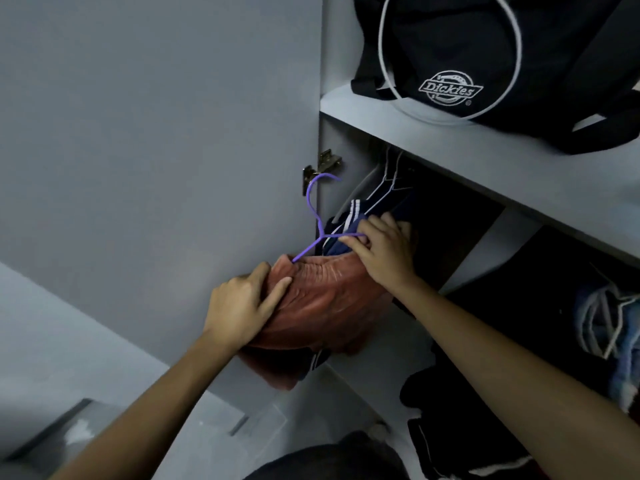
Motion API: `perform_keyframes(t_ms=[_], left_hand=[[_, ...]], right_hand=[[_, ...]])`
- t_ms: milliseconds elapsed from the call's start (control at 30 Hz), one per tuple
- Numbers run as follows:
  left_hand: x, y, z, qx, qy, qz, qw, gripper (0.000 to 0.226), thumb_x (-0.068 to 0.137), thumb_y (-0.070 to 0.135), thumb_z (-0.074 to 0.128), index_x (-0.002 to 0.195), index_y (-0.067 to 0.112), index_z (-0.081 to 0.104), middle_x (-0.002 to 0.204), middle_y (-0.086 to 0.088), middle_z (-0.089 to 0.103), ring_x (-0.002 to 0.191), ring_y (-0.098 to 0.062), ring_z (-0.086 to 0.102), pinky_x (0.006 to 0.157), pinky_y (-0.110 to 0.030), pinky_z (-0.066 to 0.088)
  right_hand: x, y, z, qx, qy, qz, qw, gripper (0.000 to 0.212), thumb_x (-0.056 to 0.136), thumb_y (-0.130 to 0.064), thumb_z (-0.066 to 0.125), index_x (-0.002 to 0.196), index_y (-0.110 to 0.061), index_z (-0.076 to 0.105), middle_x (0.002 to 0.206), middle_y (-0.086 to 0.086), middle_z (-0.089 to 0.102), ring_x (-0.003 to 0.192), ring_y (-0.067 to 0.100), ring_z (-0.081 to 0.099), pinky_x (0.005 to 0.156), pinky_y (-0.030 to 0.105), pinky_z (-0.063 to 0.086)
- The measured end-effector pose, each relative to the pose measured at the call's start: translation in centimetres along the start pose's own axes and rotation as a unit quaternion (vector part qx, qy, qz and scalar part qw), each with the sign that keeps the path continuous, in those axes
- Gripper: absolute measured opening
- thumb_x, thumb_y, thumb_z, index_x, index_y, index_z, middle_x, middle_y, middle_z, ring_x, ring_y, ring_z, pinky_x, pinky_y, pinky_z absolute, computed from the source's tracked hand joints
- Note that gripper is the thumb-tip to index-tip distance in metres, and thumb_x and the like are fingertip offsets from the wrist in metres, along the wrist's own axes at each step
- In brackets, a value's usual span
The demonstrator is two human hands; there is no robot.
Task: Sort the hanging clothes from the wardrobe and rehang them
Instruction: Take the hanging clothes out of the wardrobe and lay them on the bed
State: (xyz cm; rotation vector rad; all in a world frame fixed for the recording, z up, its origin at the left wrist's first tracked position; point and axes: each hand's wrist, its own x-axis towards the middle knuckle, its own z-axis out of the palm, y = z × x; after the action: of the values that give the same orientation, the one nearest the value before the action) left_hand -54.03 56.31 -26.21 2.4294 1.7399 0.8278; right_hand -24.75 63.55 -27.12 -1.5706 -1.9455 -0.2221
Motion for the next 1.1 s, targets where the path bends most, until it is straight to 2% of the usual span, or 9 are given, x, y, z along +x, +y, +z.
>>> perform_keyframes(t_ms=[133,233,367,467,633,767,967,1067,1100], left_hand=[[-3.9,-1.2,-2.9,-0.027,0.008,-0.060,0.998,0.050,0.097,0.069,0.045,0.072,0.028,0.032,0.049,-0.002,0.048,0.058,-0.038,0.061,0.049,-0.036,0.041],[-7.1,-2.1,-5.1,-0.026,0.025,-0.074,0.997,0.049,0.097,0.066,0.048,0.072,0.029,0.030,0.048,0.001,0.037,0.052,-0.031,0.055,0.047,-0.034,0.036],[-11.2,-2.8,-8.0,-0.002,0.046,-0.096,0.994,0.046,0.098,0.059,0.054,0.072,0.029,0.031,0.051,0.001,0.036,0.049,-0.026,0.044,0.047,-0.032,0.034],[-13.9,-2.6,-10.4,0.009,0.080,-0.134,0.988,0.045,0.098,0.052,0.059,0.074,0.030,0.028,0.053,0.005,0.025,0.049,-0.028,0.036,0.046,-0.033,0.032],[-19.1,-2.0,-13.4,0.045,0.119,-0.202,0.971,0.050,0.099,0.052,0.058,0.067,0.020,0.036,0.055,0.006,0.026,0.053,-0.018,0.027,0.049,-0.034,0.030],[-24.3,-2.2,-15.6,0.070,0.152,-0.267,0.949,0.050,0.098,0.050,0.058,0.066,0.017,0.039,0.055,0.004,0.022,0.048,-0.024,0.028,0.046,-0.036,0.033],[-33.8,-4.0,-19.6,0.104,0.193,-0.347,0.912,0.051,0.100,0.053,0.055,0.070,0.012,0.053,0.056,0.003,0.034,0.049,-0.018,0.037,0.049,-0.039,0.039],[-38.6,-4.9,-22.4,0.134,0.221,-0.370,0.893,0.042,0.097,0.046,0.059,0.070,0.028,0.033,0.052,0.008,0.022,0.049,-0.014,0.030,0.049,-0.033,0.028],[-40.4,-5.2,-23.6,0.141,0.225,-0.381,0.885,0.042,0.097,0.046,0.060,0.071,0.030,0.030,0.052,0.008,0.021,0.047,-0.016,0.032,0.049,-0.033,0.028]], right_hand=[[-1.8,-3.7,-0.2,0.031,0.000,-0.037,0.999,0.050,0.095,-0.060,0.062,0.069,-0.022,0.043,0.072,-0.010,0.039,0.081,0.024,0.050,0.075,0.040,0.032],[-2.6,-6.1,-1.0,0.072,0.006,-0.089,0.993,0.050,0.096,-0.059,0.063,0.069,-0.020,0.046,0.073,-0.004,0.046,0.080,0.026,0.051,0.073,0.041,0.034],[-2.7,-8.8,-2.3,0.107,-0.017,-0.161,0.981,0.046,0.096,-0.061,0.061,0.080,-0.017,0.063,0.088,-0.001,0.058,0.091,0.029,0.056,0.078,0.045,0.039],[-2.4,-10.2,-2.2,0.128,-0.042,-0.174,0.975,0.040,0.091,-0.059,0.070,0.090,-0.018,0.069,0.098,-0.002,0.061,0.097,0.029,0.057,0.085,0.046,0.041],[-2.5,-15.0,-1.9,0.193,-0.059,-0.226,0.953,0.046,0.098,-0.053,0.064,0.072,-0.016,0.057,0.078,0.001,0.053,0.082,0.031,0.053,0.070,0.046,0.040],[-4.0,-20.7,-2.5,0.226,-0.081,-0.269,0.933,0.045,0.100,-0.047,0.065,0.071,-0.015,0.053,0.074,0.001,0.051,0.078,0.030,0.052,0.067,0.043,0.038],[-7.4,-31.9,-3.1,0.280,-0.150,-0.362,0.876,0.021,0.098,-0.035,0.065,0.091,-0.015,0.066,0.089,-0.002,0.059,0.089,0.028,0.054,0.076,0.044,0.046],[-9.2,-38.4,-3.3,0.332,-0.212,-0.404,0.826,0.012,0.094,-0.022,0.062,0.102,-0.017,0.069,0.096,-0.006,0.059,0.094,0.023,0.052,0.081,0.045,0.048],[-9.7,-40.6,-3.2,0.355,-0.244,-0.415,0.801,0.019,0.091,-0.016,0.059,0.107,-0.017,0.069,0.099,-0.006,0.058,0.096,0.021,0.052,0.084,0.043,0.048]])
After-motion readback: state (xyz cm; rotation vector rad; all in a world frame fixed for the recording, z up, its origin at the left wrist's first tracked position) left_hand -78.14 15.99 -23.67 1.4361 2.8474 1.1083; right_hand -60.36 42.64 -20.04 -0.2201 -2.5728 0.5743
